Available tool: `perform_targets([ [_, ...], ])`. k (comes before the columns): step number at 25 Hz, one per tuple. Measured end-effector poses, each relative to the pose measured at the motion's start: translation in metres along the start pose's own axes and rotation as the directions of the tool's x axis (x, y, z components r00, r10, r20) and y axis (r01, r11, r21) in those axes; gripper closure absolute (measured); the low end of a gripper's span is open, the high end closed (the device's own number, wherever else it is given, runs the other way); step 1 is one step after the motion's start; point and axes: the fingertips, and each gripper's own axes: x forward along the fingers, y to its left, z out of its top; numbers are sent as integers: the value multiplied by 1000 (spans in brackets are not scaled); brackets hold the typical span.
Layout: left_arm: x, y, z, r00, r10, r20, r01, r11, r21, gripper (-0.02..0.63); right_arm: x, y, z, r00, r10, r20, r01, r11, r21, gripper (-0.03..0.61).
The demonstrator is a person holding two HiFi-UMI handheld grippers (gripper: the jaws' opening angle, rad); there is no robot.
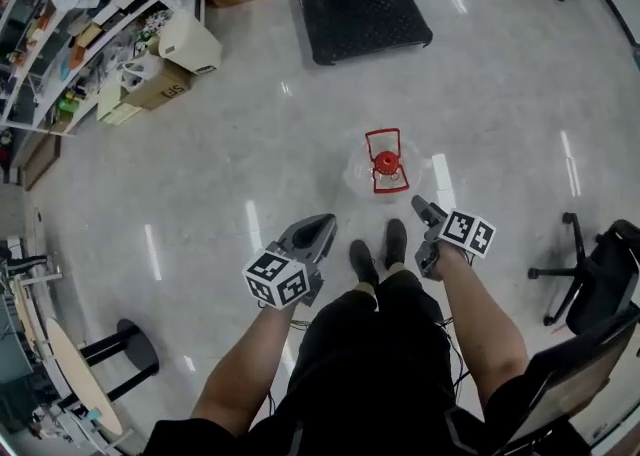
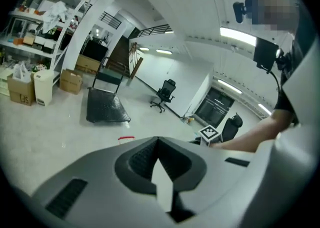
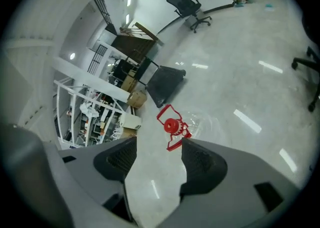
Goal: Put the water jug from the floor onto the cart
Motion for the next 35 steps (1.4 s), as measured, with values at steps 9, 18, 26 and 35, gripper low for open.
perform_targets([
  [9,66,117,-71,966,194,-169,-228,949,-216,623,107,-83,-31,995,-53,-80,73,960,272,316],
  [18,129,160,-95,956,186,-225,-248,925,-287,623,162,-103,-47,996,-26,-84,59,911,408,316],
  [26,121,147,-123,947,149,-286,-237,923,-303,623,175,-91,-40,998,42,-38,-20,892,451,471],
  [35,108,135,-85,960,136,-244,-198,947,-253,623,166,-75,-1,997,72,-18,-60,924,378,485],
])
